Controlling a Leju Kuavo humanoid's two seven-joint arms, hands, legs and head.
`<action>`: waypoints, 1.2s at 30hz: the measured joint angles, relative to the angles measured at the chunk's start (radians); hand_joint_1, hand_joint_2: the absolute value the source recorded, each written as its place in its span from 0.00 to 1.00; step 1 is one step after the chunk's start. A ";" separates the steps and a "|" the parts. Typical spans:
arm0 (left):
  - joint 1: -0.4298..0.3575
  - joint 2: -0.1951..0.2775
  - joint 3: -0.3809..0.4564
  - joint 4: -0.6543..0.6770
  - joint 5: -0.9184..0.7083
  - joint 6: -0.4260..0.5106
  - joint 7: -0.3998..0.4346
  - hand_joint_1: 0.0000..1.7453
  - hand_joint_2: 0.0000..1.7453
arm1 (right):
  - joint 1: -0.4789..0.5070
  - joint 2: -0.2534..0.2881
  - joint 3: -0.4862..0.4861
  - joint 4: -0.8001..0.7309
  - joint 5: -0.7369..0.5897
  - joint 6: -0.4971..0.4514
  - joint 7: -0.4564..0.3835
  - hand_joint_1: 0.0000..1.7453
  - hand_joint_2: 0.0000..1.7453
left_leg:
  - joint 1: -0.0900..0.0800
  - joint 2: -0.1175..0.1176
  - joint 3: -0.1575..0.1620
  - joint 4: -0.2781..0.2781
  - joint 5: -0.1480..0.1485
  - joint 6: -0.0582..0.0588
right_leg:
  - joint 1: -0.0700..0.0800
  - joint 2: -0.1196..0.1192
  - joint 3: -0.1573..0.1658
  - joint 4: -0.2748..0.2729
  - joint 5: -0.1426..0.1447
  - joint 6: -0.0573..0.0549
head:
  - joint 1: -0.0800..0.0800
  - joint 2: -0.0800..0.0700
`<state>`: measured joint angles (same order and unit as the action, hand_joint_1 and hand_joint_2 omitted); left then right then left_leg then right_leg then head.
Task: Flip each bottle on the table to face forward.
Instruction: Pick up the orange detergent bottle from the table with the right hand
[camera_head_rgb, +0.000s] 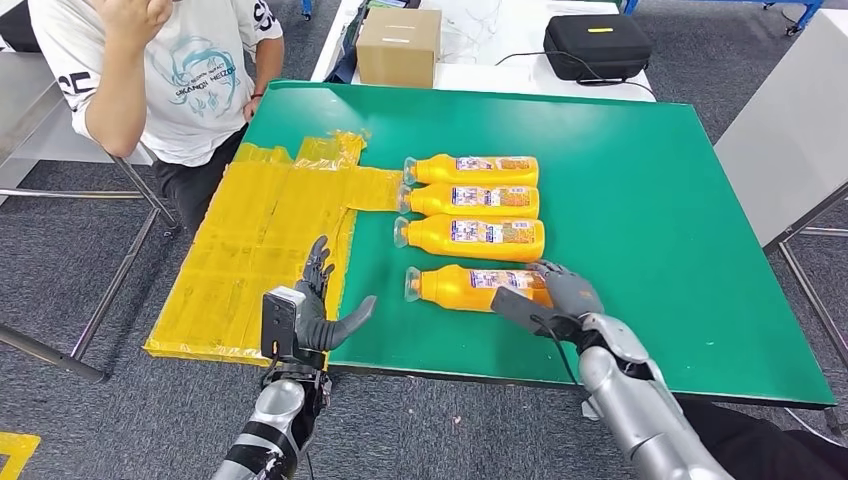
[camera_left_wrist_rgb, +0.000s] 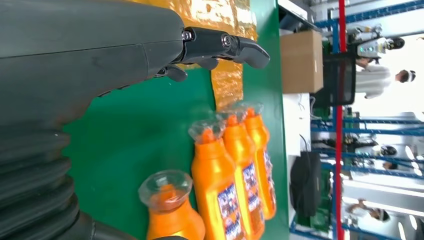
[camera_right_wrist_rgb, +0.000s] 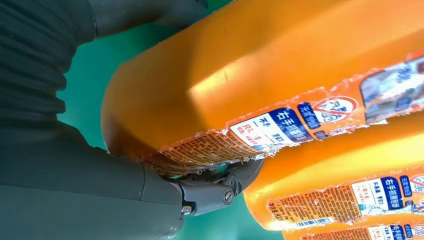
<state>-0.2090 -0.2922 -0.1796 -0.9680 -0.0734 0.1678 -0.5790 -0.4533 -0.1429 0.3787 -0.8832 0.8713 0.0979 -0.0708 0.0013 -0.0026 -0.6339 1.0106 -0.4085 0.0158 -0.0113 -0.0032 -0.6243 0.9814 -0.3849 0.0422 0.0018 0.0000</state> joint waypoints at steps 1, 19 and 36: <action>-0.005 0.000 0.000 0.007 0.005 -0.006 -0.004 0.00 1.00 | -0.008 -0.012 0.010 0.006 -0.028 0.017 -0.008 1.00 1.00 | 0.000 0.000 0.001 0.000 0.000 0.000 | 0.000 0.000 0.001 0.000 0.000 0.000 | 0.000 0.000; -0.032 0.002 -0.001 0.043 -0.026 0.080 0.012 0.00 1.00 | 0.150 0.024 0.064 -0.171 -0.189 -0.248 -0.024 1.00 1.00 | 0.000 0.000 0.000 0.000 0.000 0.000 | 0.000 0.000 0.001 0.001 0.000 0.000 | 0.000 0.000; -0.027 0.002 -0.040 -0.001 -0.007 0.041 0.071 0.00 1.00 | 0.272 0.281 0.048 -0.330 -0.361 -0.413 -0.190 1.00 1.00 | 0.000 -0.001 -0.005 0.000 0.000 0.000 | 0.000 -0.001 -0.004 0.001 -0.001 -0.001 | 0.000 0.000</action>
<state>-0.2364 -0.2899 -0.2197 -0.9694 -0.0801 0.2084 -0.5082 -0.1811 0.1378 0.4272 -1.2136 0.5107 -0.3155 -0.2604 0.0018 -0.0034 -0.6393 1.0103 -0.4082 0.0156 -0.0110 -0.0040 -0.6278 0.9823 -0.3858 0.0416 0.0019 0.0000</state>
